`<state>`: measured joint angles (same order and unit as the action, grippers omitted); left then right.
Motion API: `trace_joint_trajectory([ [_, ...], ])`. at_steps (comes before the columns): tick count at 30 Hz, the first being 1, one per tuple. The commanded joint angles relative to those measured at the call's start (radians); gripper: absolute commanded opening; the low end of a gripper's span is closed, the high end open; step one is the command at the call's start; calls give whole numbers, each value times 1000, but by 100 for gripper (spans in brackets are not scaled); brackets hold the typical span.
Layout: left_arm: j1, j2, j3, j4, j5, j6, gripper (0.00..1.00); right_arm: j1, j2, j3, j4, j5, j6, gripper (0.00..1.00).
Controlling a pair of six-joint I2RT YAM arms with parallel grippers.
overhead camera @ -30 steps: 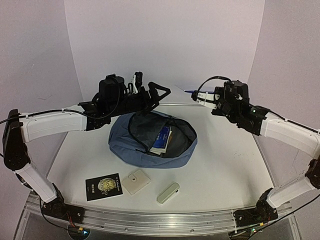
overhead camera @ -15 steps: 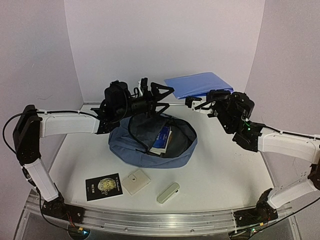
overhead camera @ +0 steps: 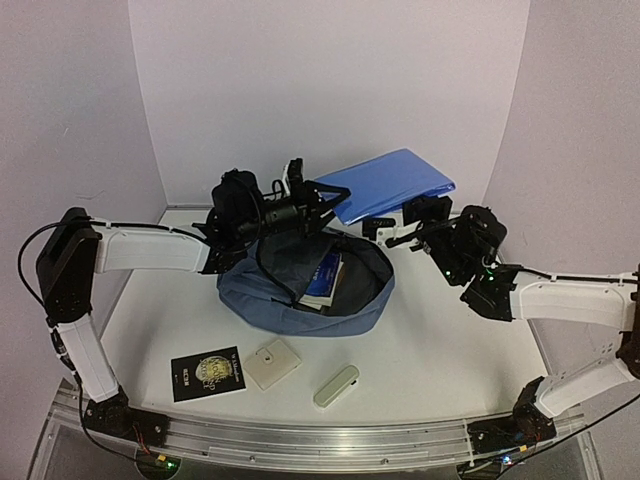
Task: Pack the student bag
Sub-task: Pick up the book from the center of the board.
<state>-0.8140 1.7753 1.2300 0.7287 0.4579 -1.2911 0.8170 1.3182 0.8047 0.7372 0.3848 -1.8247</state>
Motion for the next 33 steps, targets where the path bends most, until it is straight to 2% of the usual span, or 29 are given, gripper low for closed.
trace_joint_trajectory([
  [1,8,22,22,112,20,-28,14,15,-26,-14,107,-21,-21,1],
  [3,11,26,20,127,19,-40,2,19,-32,-24,110,-19,-19,12],
  [5,16,26,11,148,12,-51,0,23,-42,-37,102,-19,-15,33],
  [6,21,24,2,163,5,-58,0,26,-50,-47,95,-16,-7,40],
  [7,28,21,-7,175,-2,-64,0,29,-59,-58,85,-11,3,45],
  [9,42,11,-19,183,-10,-69,0,33,-82,-89,51,-9,25,49],
  [13,88,-30,-29,137,-4,-40,0,59,-172,-196,-62,-26,63,68],
  [17,141,-99,-27,2,11,54,0,115,-302,-213,-343,-30,180,82],
  [19,164,-144,-24,-114,24,141,0,133,-351,-136,-581,-37,330,87],
  [21,178,-202,-9,-241,38,250,0,138,-363,11,-866,-63,595,93],
  [24,179,-268,45,-521,78,459,0,131,-285,262,-1174,-133,956,98],
  [29,182,-347,67,-743,179,673,0,31,-205,460,-1375,-418,1295,98],
  [33,185,-377,80,-861,213,742,0,-162,-15,687,-1561,-684,1454,98],
])
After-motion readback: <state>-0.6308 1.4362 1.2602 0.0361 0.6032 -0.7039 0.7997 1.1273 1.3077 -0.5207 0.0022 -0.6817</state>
